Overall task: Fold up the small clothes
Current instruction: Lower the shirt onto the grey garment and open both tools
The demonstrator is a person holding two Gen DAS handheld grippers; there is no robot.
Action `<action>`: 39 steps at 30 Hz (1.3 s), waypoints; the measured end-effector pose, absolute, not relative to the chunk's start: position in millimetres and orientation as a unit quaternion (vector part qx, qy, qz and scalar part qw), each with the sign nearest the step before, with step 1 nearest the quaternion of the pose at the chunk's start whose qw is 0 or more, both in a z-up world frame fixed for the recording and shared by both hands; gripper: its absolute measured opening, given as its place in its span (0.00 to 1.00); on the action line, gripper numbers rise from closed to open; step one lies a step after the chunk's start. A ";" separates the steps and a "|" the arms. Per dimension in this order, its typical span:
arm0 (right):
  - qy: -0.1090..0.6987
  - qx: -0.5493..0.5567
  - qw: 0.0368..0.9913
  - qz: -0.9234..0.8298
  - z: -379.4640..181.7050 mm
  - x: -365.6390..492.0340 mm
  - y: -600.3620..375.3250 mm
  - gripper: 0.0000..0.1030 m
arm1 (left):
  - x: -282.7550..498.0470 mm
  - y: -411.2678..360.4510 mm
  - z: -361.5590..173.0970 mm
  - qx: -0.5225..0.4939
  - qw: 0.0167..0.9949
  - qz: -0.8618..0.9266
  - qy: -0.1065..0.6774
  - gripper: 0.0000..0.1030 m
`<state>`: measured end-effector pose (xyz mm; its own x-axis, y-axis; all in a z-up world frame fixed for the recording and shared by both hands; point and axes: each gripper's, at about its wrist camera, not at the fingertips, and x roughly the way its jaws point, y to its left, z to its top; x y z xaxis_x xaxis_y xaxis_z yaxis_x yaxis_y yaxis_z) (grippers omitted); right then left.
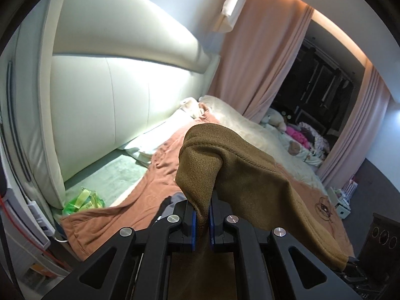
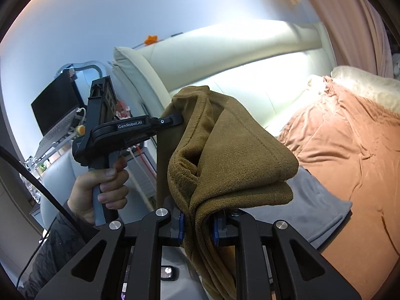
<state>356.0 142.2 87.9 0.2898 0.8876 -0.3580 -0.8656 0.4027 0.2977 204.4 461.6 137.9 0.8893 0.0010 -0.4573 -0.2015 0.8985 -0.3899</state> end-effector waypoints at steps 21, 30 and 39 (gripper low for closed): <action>0.351 0.071 0.805 0.473 -1.7 537.3 145.2 0.16 | 398.1 468.0 -0.8 -0.209 0.907 0.059 0.360 0.07; 0.391 0.069 0.845 0.358 -33.7 573.4 127.3 0.73 | 416.2 463.9 -44.8 -0.189 0.889 0.097 0.406 0.41; 0.364 0.025 0.825 0.432 -14.0 526.3 149.8 0.73 | 371.4 454.0 -42.6 -0.207 0.888 0.097 0.398 0.41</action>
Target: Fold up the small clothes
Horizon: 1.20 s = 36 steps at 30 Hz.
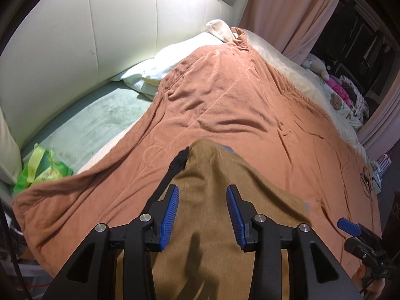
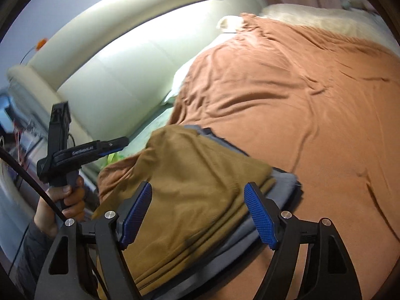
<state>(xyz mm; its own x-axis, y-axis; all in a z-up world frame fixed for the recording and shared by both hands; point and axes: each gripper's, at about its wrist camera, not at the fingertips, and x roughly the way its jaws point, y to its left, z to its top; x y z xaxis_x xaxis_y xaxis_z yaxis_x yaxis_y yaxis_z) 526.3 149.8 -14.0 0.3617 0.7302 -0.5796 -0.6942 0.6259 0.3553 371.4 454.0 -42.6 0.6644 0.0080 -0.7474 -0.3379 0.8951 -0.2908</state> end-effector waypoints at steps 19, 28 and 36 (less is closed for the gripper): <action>0.390 -0.146 0.812 0.408 -66.3 490.2 191.9 0.57 | 271.9 401.5 -114.3 -0.172 0.865 0.151 0.447 0.41; 0.350 -0.130 0.821 0.432 -26.2 457.9 185.0 0.57 | 243.2 356.9 -93.8 -0.173 0.884 0.125 0.416 0.41; 0.355 -0.147 0.791 0.476 -45.1 428.6 206.3 0.53 | 219.7 335.7 -109.6 -0.200 0.885 0.130 0.401 0.41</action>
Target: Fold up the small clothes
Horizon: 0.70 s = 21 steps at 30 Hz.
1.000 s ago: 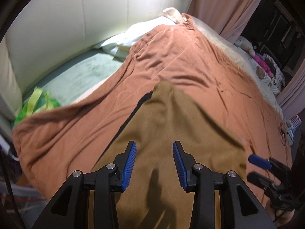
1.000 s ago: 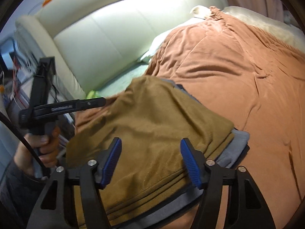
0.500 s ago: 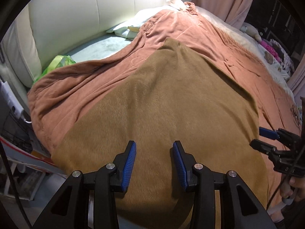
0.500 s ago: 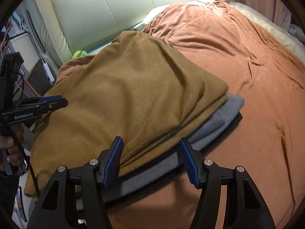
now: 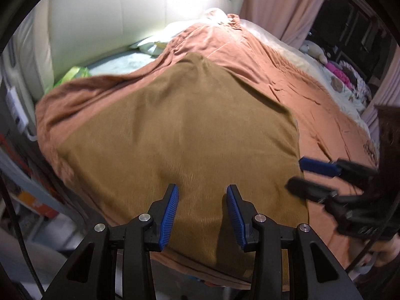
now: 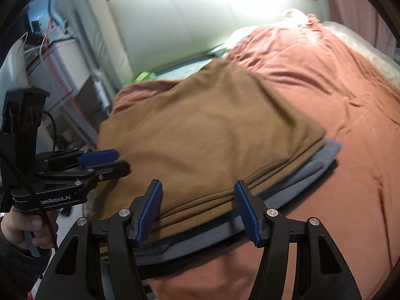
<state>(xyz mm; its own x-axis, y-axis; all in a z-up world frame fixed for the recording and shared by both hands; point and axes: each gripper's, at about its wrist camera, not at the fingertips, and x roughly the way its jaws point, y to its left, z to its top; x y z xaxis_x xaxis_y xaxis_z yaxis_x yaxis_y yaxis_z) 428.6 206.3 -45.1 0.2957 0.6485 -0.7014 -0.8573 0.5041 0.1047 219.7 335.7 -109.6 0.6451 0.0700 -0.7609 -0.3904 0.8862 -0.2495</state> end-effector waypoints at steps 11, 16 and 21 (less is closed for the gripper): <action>0.380 -0.094 0.782 0.485 -84.3 436.2 171.6 0.52 | 197.4 302.4 -143.8 -0.221 0.869 0.132 0.422 0.41; 0.380 -0.101 0.783 0.482 -82.2 433.0 160.8 0.52 | 191.1 292.8 -140.2 -0.229 0.865 0.134 0.425 0.41; 0.367 -0.101 0.795 0.473 -71.3 426.9 134.7 0.46 | 183.0 283.5 -129.3 -0.235 0.868 0.130 0.417 0.41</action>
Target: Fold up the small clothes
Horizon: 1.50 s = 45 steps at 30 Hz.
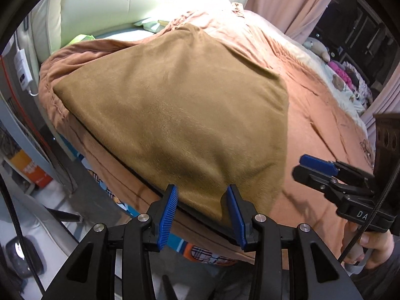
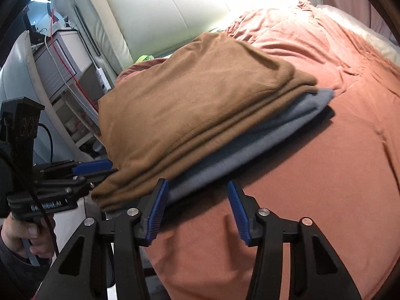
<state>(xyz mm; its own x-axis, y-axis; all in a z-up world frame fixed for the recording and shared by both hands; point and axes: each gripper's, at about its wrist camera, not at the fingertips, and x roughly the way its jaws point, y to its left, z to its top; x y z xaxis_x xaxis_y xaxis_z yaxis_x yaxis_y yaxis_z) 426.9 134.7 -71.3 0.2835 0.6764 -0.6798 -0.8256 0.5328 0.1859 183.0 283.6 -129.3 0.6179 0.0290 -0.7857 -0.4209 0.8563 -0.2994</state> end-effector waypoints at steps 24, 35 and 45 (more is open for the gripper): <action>0.283 -0.030 0.882 0.376 18.3 366.4 -107.3 0.81 | 163.9 167.8 -8.0 -0.159 0.927 0.099 0.324 0.85; 0.240 -0.013 0.919 0.311 9.2 263.3 -165.4 1.00 | 129.5 87.6 4.7 -0.116 0.948 0.079 0.285 1.00; 0.228 0.004 0.931 0.285 -7.2 182.0 -196.4 1.00 | 76.7 37.4 1.0 -0.089 0.962 0.064 0.250 1.00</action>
